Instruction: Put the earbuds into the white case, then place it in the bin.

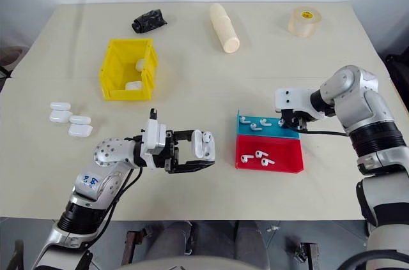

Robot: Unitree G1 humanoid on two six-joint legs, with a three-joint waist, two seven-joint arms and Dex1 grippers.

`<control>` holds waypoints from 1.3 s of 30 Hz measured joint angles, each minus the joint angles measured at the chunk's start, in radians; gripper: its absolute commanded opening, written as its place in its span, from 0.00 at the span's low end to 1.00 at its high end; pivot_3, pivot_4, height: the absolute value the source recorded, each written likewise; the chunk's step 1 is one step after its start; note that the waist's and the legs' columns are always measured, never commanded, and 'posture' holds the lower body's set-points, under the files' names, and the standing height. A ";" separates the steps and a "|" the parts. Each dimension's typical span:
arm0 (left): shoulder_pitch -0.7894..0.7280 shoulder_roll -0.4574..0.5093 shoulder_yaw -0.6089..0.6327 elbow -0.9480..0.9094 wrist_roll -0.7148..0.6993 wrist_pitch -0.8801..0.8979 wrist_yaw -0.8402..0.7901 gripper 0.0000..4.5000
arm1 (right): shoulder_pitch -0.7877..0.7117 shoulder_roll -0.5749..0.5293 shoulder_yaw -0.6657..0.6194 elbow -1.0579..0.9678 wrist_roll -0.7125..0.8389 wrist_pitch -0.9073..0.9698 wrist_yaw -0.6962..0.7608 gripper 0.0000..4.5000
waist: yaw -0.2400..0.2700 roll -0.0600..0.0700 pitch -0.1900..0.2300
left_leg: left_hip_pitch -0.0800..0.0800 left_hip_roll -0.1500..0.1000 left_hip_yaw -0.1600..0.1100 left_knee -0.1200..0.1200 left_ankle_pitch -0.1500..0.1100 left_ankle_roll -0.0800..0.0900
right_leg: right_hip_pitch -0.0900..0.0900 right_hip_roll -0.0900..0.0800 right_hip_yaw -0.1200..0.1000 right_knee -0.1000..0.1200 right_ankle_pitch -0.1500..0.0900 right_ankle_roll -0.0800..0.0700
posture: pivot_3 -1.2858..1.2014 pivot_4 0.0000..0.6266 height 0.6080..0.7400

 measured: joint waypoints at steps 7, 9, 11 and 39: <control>-0.008 0.001 0.009 0.004 -0.002 0.001 -0.002 0.60 | 0.162 0.002 -0.240 -0.224 0.238 0.105 -0.039 0.12 | 0.004 0.000 0.000 | 0.000 0.000 -0.001 0.000 0.000 0.000 | 0.000 0.000 0.000 0.000 0.000 0.000 | 0.52 0.24 1.00; -0.013 0.002 0.011 0.008 -0.002 0.001 -0.006 0.60 | 0.233 0.030 -0.330 -0.291 0.335 0.119 -0.062 0.12 | 0.008 0.000 0.000 | 0.000 0.000 -0.001 0.000 0.000 0.000 | 0.000 0.000 0.000 0.000 0.000 0.000 | 0.52 0.24 1.00; -0.023 0.002 0.010 0.017 -0.002 0.001 -0.013 0.60 | 0.293 0.068 -0.393 -0.357 0.429 0.172 -0.088 0.12 | 0.009 0.000 0.000 | 0.000 0.000 0.000 0.000 0.000 0.000 | 0.000 0.000 0.000 0.000 0.000 0.000 | 0.52 0.24 1.00; -0.101 -0.019 0.014 0.083 -0.002 0.026 -0.041 0.60 | 0.793 0.486 -0.413 -1.042 1.102 0.475 -0.644 0.12 | 0.006 0.000 0.000 | 0.001 0.000 -0.002 0.000 0.000 0.000 | 0.000 0.000 0.000 0.002 0.000 0.000 | 0.52 0.24 1.00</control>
